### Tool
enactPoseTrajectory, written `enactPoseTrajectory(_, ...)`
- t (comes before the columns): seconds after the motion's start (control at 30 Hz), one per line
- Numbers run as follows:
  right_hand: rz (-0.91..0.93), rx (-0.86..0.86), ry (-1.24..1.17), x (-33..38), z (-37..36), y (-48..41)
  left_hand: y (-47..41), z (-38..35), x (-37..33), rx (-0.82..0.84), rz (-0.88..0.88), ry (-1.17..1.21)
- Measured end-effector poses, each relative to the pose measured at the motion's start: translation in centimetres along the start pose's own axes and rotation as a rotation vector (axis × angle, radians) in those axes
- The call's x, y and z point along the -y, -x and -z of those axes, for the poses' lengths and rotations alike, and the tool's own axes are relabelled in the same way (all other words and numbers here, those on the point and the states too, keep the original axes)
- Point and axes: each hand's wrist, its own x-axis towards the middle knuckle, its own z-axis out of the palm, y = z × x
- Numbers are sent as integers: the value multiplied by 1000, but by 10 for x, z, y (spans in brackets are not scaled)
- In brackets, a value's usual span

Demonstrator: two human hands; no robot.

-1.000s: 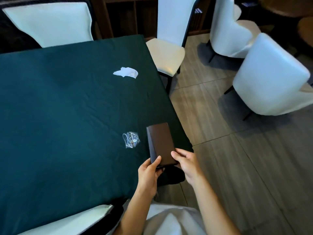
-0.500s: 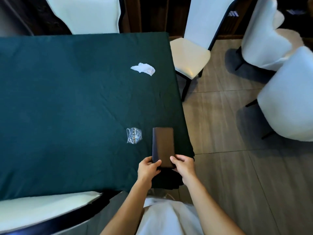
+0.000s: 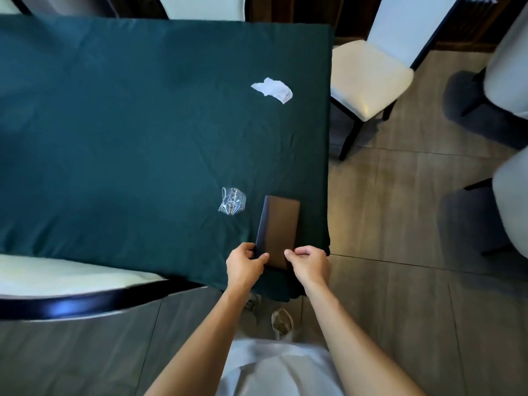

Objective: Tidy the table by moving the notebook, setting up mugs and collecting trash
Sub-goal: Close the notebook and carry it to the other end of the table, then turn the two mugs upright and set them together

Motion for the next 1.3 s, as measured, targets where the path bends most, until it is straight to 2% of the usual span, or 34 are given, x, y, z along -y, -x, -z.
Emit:
enactPoseTrajectory(0.13, 80, 17, 23, -2, 5, -2, 7, -5, -3, -6, 17, 7)
enactPoseTrajectory(0.33, 252, 46, 148, 20, 21, -7, 20, 11, -31, -1, -122, -421)
enactPoseTrajectory(0.43, 321, 13, 180, 55, 32, -9, 24, 32, -51, -28, -208, -616)
enactPoseTrajectory(0.53, 409, -4, 218, 102, 42, -3, 27, 61, -73, -84, -291, -715)
enactPoseTrajectory(0.8, 771, -27, 473, 233, 40, 62, 40, 205, -114, -313, -483, -742)
enactPoseTrajectory(1.0, 1001, -88, 562, 298, -14, 150, 47, 344, -64, -591, -501, -772)
enactPoseTrajectory(1.3, 1333, -98, 648, 324, -157, 302, 74, 515, 78, -795, -279, -749)
